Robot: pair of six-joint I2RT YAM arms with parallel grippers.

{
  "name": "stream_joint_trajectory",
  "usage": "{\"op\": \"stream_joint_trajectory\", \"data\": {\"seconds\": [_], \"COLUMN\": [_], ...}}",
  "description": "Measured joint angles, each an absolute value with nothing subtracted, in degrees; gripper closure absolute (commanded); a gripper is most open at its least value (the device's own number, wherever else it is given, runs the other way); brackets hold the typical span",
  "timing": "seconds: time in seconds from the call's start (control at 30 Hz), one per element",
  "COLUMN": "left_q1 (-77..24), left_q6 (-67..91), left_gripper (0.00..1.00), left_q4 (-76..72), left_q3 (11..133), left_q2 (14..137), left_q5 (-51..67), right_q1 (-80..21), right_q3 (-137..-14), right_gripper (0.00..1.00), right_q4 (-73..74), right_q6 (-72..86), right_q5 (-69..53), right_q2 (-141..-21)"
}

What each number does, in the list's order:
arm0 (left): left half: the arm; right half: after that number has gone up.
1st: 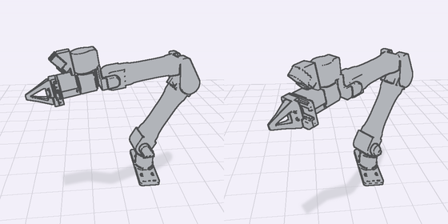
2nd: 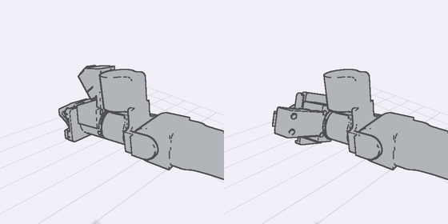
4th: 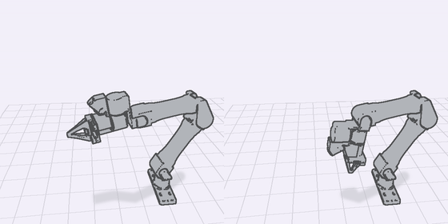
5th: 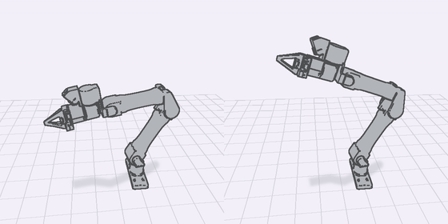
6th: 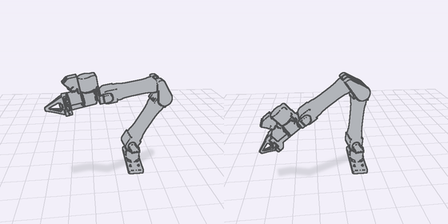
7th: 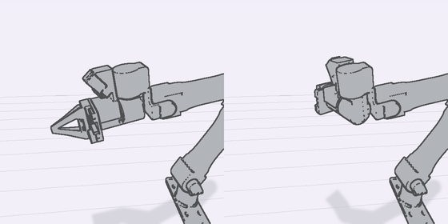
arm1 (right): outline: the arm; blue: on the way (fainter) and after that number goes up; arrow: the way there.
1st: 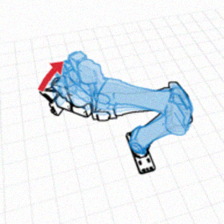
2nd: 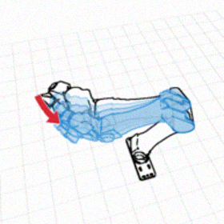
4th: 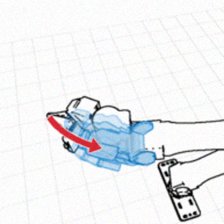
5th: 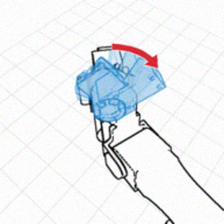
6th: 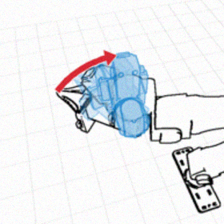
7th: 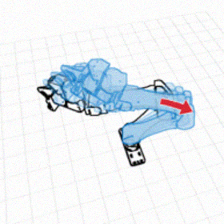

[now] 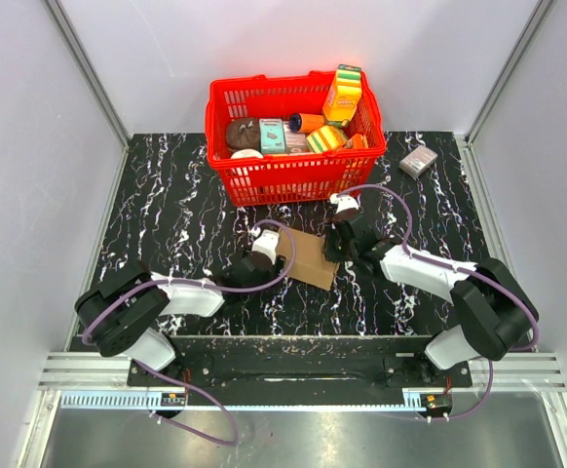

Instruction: Fold the paper box

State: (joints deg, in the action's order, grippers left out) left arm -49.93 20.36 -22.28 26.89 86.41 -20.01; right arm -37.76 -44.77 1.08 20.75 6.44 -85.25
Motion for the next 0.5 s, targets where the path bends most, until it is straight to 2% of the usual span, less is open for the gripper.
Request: {"op": "stream_joint_trajectory", "data": {"seconds": [0.23,0.5], "left_q1": [-49.93,-49.93], "left_q6": [21.08,22.79], "left_gripper": [0.36,0.36], "left_q4": [-21.93,-17.02], "left_q3": [27.16,24.38], "left_q2": [86.43,78.17], "left_q5": [-20.36,-20.08], "right_q1": [-37.76,-37.69], "right_q3": [-44.77,-44.77], "right_gripper": [0.76,0.70], "right_q4": [1.85,6.81], "right_q6": [20.73,20.12], "right_q5": [6.42,7.92], "right_q2": [-84.49,-78.28]}}
